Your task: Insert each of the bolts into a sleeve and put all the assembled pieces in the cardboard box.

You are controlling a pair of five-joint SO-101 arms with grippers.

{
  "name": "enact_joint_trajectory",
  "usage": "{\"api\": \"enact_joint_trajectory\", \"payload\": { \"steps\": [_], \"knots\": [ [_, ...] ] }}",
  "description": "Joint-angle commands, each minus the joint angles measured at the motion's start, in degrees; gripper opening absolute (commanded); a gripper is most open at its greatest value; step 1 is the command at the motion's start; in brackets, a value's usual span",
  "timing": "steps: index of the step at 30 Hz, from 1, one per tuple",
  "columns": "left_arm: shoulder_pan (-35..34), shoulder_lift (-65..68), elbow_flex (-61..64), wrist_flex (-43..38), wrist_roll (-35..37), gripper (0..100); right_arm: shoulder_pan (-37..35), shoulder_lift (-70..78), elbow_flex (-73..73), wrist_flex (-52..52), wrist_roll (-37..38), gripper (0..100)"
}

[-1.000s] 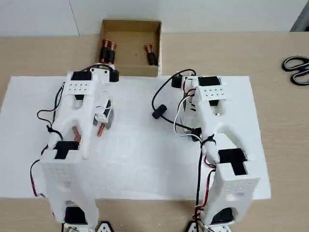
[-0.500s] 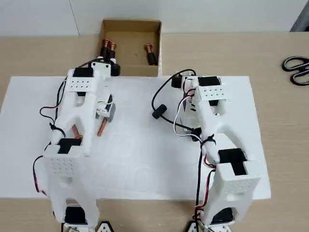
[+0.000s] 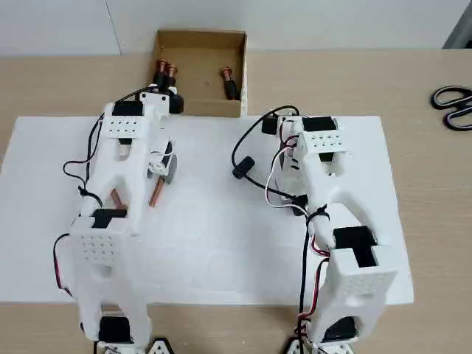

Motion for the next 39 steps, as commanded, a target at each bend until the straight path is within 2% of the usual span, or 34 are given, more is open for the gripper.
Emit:
{"api": "enact_joint_trajectory", "payload": {
  "steps": [1, 5, 12, 20, 23, 30, 34, 39],
  "knots": [
    [0.0, 1.2, -2.2, -0.8, 0.9, 7, 0.3, -0.5, -2.0, 0.0, 0.2, 0.6],
    [0.0, 0.9, -2.2, -0.7, 2.1, 1, 0.3, -0.5, -2.0, 0.0, 0.2, 0.6],
    [2.6, 0.8, -3.1, 1.3, 2.1, 1, 0.3, -0.5, -2.0, 0.0, 0.2, 0.6],
    [3.4, 0.8, -17.5, 11.6, 2.1, 1, 0.3, -0.9, -2.1, 0.3, 0.6, 0.6],
    [3.4, 0.7, -19.6, 11.8, 3.2, 1, 0.3, -1.0, -2.2, 0.3, 0.6, 0.6],
    [3.1, -9.4, -14.9, 11.8, 3.3, 1, 0.3, -3.3, -4.6, 4.8, 0.6, 0.5],
    [2.6, -17.3, -8.9, 11.8, 0.4, 1, 0.2, -9.6, -7.6, 7.8, 0.6, 0.5],
    [2.6, -29.7, -0.3, 11.8, 0.0, 1, -0.2, -20.4, -7.9, 10.1, 0.7, 0.4]
  ]
}}
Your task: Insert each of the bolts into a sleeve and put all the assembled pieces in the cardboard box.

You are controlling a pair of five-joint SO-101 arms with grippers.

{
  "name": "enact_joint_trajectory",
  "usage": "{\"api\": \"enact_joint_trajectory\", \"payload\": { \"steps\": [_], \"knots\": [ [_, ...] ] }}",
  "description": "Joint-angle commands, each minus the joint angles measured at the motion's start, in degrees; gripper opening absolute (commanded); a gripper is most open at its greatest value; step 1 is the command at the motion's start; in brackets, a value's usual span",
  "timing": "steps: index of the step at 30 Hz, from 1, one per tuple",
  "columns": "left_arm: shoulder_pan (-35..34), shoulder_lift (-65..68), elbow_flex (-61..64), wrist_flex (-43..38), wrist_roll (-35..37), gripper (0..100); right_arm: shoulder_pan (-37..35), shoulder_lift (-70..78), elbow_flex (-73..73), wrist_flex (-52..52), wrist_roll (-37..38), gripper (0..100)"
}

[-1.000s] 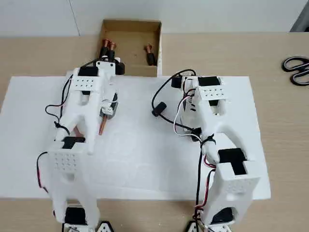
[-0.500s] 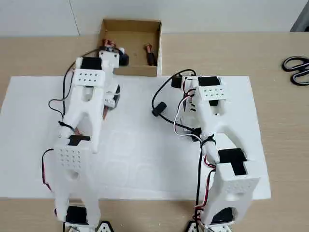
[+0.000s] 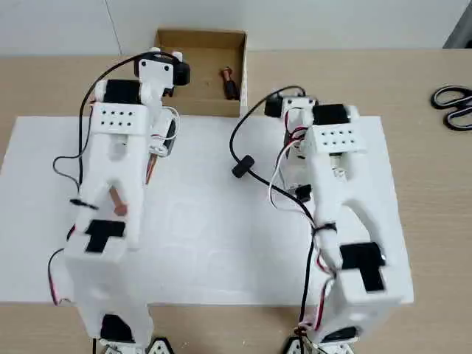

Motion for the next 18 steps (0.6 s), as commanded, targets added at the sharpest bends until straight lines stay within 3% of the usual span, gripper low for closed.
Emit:
{"api": "enact_joint_trajectory", "payload": {
  "steps": [1, 11, 18],
  "knots": [
    [-0.2, -13.5, 4.3, 1.1, -0.4, 1, -0.6, -11.0, -2.5, 2.0, 0.7, 0.4],
    [4.8, -46.2, 24.5, 0.0, -0.3, 1, -7.6, -43.6, -1.4, 5.0, 0.7, 0.4],
    [6.2, -64.4, 44.9, -17.1, 13.3, 1, -10.6, -58.2, 20.6, -5.3, 0.6, 0.6]
  ]
}}
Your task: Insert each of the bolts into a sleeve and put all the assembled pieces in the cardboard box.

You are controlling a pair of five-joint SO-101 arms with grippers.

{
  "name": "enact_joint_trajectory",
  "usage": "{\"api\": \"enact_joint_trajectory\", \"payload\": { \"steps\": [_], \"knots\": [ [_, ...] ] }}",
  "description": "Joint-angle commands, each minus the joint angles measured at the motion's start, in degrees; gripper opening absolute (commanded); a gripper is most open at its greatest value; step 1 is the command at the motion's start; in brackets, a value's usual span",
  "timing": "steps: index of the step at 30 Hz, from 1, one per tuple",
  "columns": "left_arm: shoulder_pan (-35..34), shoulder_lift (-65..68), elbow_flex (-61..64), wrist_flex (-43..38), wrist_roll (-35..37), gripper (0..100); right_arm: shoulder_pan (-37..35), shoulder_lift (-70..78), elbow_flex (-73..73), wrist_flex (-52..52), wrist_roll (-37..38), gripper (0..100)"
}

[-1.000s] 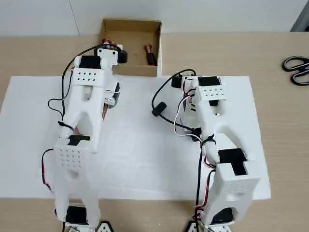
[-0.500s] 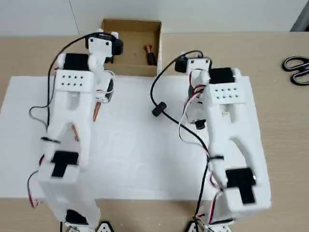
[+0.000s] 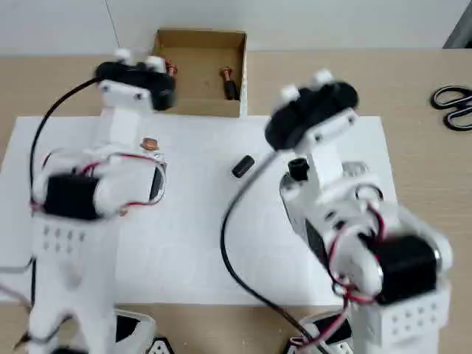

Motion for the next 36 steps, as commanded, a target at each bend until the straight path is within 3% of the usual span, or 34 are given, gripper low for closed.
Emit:
{"api": "enact_joint_trajectory", "payload": {
  "steps": [1, 7, 11, 17, 24, 36],
  "knots": [
    [1.1, -9.4, 10.2, -12.2, 7.4, 1, -0.3, -4.9, 14.1, -8.2, 0.4, 0.5],
    [2.3, -18.5, 30.0, -38.3, 21.8, 1, -0.2, -10.0, 34.1, -24.0, 0.2, 0.4],
    [2.3, -23.1, 39.4, -48.2, 23.2, 1, -0.7, -13.6, 40.9, -29.1, -0.7, 0.4],
    [5.1, -27.4, 41.7, -48.4, 23.2, 1, -5.0, -22.7, 52.5, -38.2, -11.4, 0.5],
    [11.8, -27.5, 41.7, -48.4, 23.2, 1, -11.6, -34.6, 69.7, -53.1, -6.4, 0.5],
    [17.8, -27.9, 41.6, -48.8, 23.2, 1, -16.6, -52.2, 83.3, -55.3, -6.5, 0.4]
  ]
}}
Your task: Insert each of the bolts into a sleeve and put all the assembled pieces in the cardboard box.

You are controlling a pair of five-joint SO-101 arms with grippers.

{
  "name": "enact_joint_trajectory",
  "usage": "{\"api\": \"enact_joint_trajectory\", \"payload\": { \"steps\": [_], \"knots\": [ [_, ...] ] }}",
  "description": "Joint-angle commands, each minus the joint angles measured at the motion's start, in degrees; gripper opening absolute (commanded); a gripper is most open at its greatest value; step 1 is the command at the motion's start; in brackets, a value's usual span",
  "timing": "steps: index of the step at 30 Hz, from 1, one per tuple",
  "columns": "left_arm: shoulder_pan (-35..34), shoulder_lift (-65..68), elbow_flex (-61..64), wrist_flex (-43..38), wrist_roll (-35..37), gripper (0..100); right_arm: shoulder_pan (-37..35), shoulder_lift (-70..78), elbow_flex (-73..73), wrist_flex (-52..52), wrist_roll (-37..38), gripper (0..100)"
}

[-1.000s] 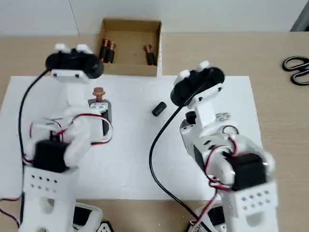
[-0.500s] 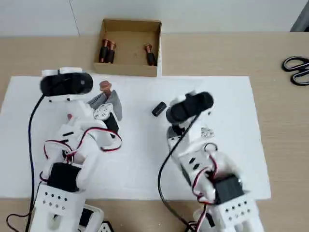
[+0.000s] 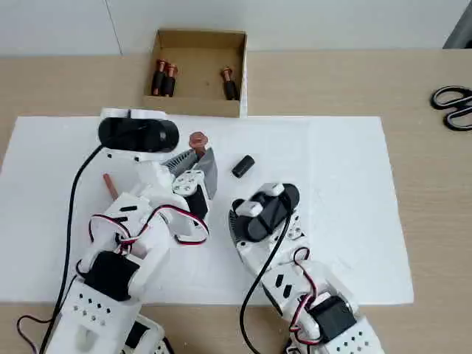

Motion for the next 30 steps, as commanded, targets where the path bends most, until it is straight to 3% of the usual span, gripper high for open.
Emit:
{"api": "enact_joint_trajectory", "payload": {
  "steps": [1, 9, 20, 30],
  "knots": [
    [1.7, -1.5, -0.3, -2.0, 0.4, 1, -0.2, -2.8, 0.1, -1.3, 0.6, 0.4],
    [4.1, -1.1, -0.2, -2.0, 0.2, 1, -0.2, -2.8, 0.1, -1.3, -3.3, 0.4],
    [4.0, -1.5, 6.0, -8.4, 0.2, 1, -2.9, -2.9, -0.6, -1.2, -3.3, 0.4],
    [4.1, -1.1, 6.6, -8.2, 0.2, 1, -2.9, -3.2, -0.6, -1.2, -3.3, 0.4]
  ]
}}
